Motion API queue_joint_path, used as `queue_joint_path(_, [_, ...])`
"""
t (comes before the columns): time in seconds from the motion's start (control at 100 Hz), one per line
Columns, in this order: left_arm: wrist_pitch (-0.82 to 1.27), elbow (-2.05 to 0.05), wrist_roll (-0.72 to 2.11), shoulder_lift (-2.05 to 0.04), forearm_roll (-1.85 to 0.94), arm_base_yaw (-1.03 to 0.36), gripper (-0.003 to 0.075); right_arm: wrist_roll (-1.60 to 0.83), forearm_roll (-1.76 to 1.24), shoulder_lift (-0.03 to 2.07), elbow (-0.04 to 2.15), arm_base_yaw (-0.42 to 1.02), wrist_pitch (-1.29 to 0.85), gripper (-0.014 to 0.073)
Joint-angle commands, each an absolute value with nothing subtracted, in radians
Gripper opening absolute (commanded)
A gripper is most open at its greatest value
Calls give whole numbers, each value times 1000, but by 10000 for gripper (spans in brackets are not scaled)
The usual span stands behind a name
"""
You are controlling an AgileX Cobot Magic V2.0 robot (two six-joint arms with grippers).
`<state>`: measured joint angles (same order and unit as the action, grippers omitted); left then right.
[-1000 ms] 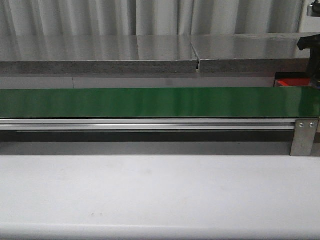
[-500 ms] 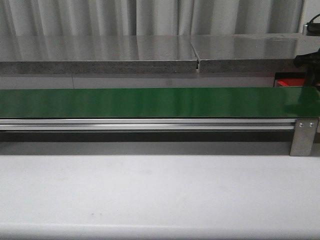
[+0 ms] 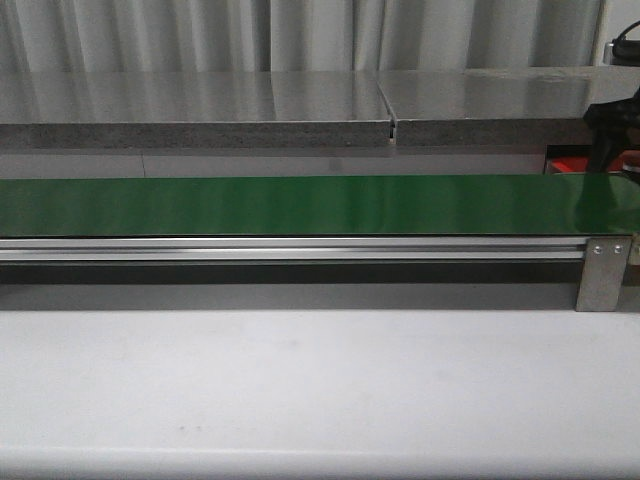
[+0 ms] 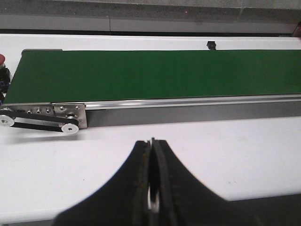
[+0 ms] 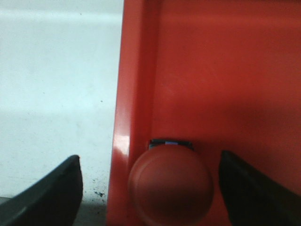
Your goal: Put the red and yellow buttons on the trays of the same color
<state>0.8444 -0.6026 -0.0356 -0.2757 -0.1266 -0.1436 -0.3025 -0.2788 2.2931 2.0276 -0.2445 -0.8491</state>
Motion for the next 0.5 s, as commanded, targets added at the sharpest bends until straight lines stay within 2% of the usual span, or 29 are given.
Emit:
queue_joint_path(0.0, [772, -626, -37, -286, -141, -150, -20, -310, -297, 2178, 2062, -251, -819, 593])
queue_joint_path(0.35, [772, -626, -37, -286, -141, -150, -20, -310, -285, 2005, 2012, -241, -887, 588])
queue_joint_path(0.42, [772, -626, -37, -286, -141, -150, -20, -310, -265, 1964, 1978, -232, -885, 550])
queue_joint_path(0.49, [772, -626, -37, -286, -141, -150, -20, -310, -245, 1921, 1939, -223, -880, 477])
